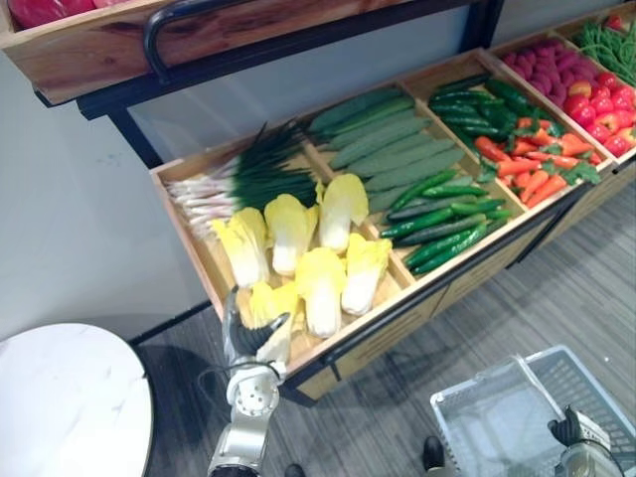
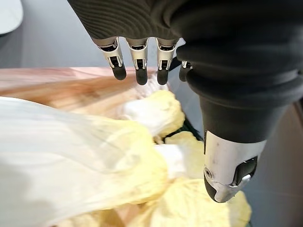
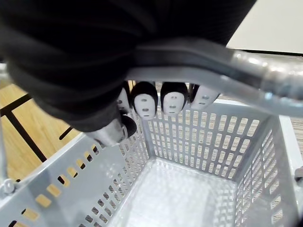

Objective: Pick vegetable in the basket

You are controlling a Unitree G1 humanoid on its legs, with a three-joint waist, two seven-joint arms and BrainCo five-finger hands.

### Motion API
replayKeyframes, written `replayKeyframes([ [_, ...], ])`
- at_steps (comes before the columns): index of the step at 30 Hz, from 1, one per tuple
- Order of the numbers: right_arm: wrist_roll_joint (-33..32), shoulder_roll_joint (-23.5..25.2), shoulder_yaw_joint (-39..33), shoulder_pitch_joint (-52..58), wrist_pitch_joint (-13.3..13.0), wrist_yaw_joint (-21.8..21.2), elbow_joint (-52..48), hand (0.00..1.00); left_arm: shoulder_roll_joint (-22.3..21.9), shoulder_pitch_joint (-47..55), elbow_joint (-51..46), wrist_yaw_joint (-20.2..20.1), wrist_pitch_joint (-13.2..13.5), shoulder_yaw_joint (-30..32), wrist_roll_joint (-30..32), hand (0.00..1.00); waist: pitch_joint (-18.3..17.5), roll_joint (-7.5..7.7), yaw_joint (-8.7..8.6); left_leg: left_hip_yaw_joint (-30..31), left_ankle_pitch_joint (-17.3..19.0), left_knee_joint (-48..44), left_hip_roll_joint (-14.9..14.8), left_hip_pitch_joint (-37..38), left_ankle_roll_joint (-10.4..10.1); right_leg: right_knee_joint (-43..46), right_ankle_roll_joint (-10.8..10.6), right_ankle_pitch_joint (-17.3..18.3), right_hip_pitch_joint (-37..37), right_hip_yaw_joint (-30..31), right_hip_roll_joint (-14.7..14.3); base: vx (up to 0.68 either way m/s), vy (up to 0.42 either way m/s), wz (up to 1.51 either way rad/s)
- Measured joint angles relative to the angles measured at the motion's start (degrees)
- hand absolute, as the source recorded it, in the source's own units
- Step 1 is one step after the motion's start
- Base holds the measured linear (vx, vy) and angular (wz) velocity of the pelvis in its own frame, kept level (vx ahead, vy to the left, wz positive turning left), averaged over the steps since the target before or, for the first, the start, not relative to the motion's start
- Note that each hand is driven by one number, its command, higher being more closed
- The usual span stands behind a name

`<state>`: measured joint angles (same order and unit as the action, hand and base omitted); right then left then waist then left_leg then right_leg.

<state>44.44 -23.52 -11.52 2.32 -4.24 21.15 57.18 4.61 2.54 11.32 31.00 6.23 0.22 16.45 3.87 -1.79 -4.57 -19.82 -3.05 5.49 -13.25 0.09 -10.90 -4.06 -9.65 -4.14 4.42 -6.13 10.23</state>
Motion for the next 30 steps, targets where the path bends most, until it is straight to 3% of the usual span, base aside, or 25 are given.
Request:
replayKeyframes([
  [18,0.04,1.81,-1.54,0.09,0.15,1.41,0.05,1.0,0.03,2.16,-2.02,-0.92,0.11,0.01,-0.01,0.0,0.43,0.69,-0.01,0.11,0.0,0.01,-0.01,0.08,0.01,0.04,0.02,0.01,-0.14,-0.11,0.0,0.0,0.0,0.0],
  [30,-0.01,1.91,-1.39,-0.93,0.07,1.64,0.01,1.0,0.12,-1.19,8.19,0.12,-0.3,0.2,0.17,0.0,0.9,0.72,-0.07,-1.36,0.11,0.0,-0.02,-1.97,-0.06,0.18,0.1,-0.09,3.18,1.39,-0.17,0.01,-0.003,-0.04],
])
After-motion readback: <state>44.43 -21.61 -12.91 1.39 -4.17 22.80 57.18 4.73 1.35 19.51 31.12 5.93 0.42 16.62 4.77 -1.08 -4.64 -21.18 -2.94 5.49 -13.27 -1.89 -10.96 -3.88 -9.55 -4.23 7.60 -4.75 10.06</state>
